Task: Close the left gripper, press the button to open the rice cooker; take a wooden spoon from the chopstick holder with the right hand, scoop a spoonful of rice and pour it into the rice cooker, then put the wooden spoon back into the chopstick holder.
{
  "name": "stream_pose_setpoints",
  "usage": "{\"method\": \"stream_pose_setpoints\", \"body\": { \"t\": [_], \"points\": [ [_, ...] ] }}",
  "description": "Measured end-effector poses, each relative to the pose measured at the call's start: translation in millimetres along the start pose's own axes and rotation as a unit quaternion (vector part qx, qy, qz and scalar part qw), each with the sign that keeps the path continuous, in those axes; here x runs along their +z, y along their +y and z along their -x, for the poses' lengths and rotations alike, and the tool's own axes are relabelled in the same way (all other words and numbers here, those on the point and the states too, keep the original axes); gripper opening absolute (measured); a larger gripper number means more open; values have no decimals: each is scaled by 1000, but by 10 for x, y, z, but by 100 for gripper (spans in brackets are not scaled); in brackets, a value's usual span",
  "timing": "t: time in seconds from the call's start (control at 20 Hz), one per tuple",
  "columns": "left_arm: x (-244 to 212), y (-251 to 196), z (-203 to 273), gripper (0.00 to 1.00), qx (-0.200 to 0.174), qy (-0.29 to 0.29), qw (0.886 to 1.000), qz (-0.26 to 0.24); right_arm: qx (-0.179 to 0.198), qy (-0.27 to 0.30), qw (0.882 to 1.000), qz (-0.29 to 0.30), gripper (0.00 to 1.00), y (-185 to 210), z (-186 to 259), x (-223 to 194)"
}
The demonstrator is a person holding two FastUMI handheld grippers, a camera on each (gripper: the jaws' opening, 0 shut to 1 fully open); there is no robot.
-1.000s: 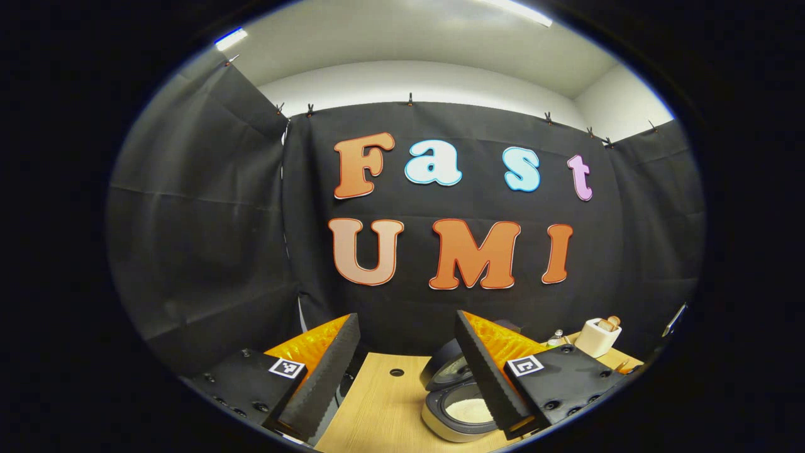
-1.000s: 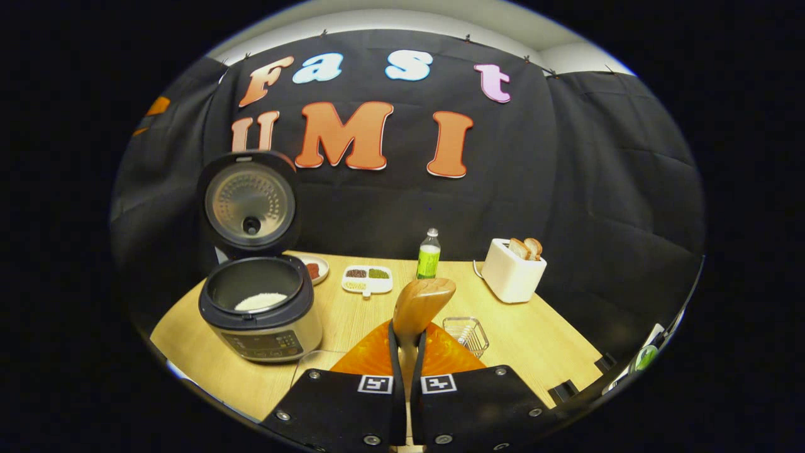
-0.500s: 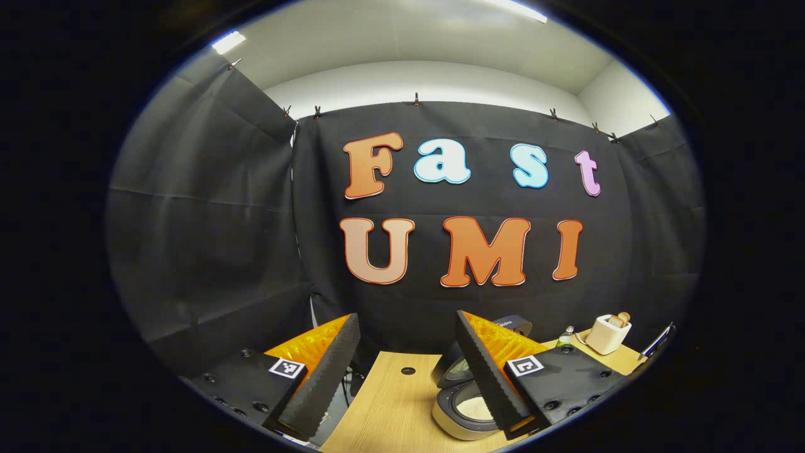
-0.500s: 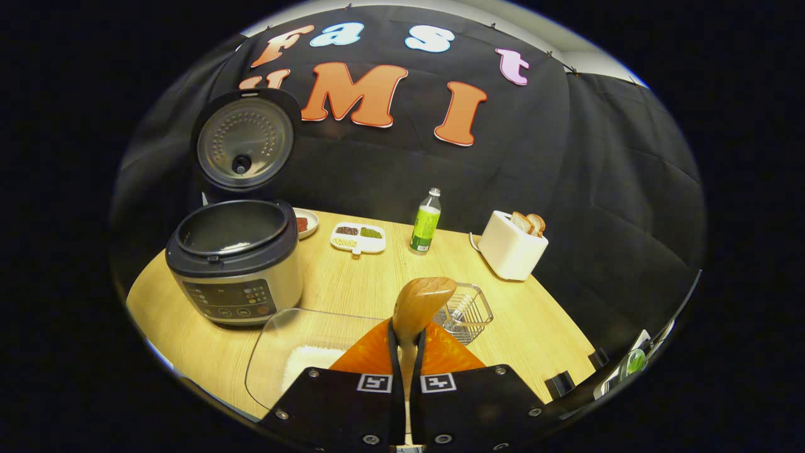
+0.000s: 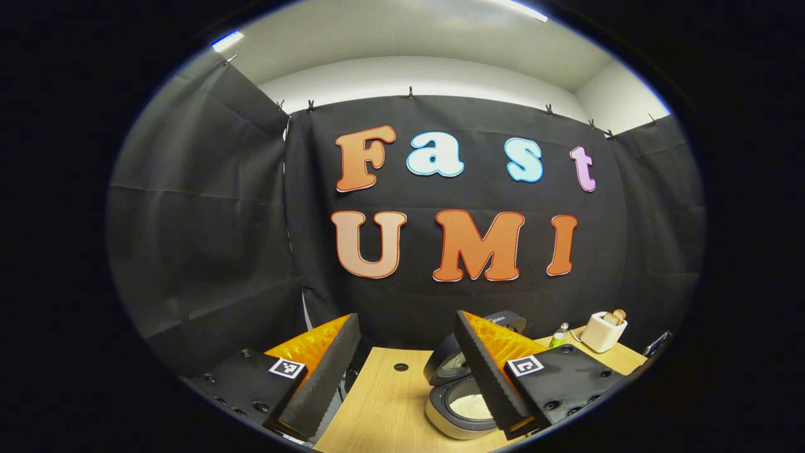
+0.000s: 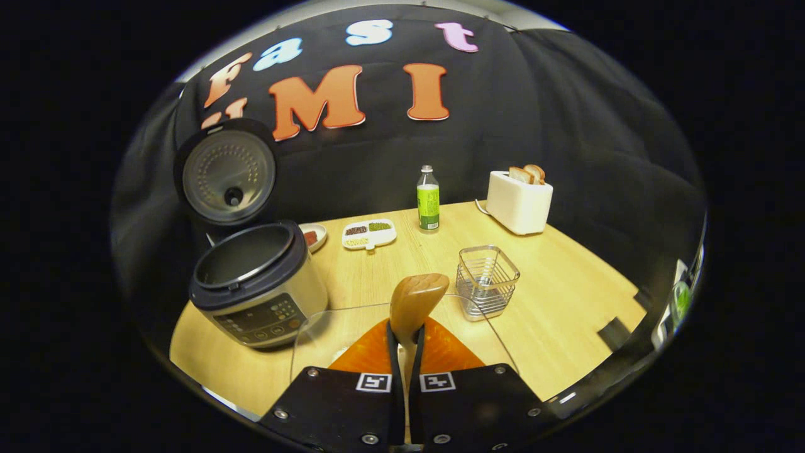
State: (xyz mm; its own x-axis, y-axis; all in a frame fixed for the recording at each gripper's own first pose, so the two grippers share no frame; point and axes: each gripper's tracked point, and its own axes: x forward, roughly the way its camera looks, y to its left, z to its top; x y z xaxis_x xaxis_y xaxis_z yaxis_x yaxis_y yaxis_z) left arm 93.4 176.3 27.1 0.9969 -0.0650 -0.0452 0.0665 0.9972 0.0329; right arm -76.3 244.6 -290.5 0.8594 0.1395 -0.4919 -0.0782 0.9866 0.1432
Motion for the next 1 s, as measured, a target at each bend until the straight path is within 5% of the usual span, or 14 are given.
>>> {"method": "stream_pose_setpoints", "body": {
  "t": [0.3, 0.6, 1.0],
  "points": [
    [-78, -119, -100, 97, -14, 7, 1000, -1, 41, 1, 985, -169, 2, 36, -31, -120],
    [-126, -163, -146, 99, -20, 14, 1000, -9, 70, 33, 950, -301, 2, -186, -114, -217],
    [-59, -204, -99, 100, -26, 6, 1000, -3, 97, 42, 875, -472, 2, -343, -80, -222]
  ]
}}
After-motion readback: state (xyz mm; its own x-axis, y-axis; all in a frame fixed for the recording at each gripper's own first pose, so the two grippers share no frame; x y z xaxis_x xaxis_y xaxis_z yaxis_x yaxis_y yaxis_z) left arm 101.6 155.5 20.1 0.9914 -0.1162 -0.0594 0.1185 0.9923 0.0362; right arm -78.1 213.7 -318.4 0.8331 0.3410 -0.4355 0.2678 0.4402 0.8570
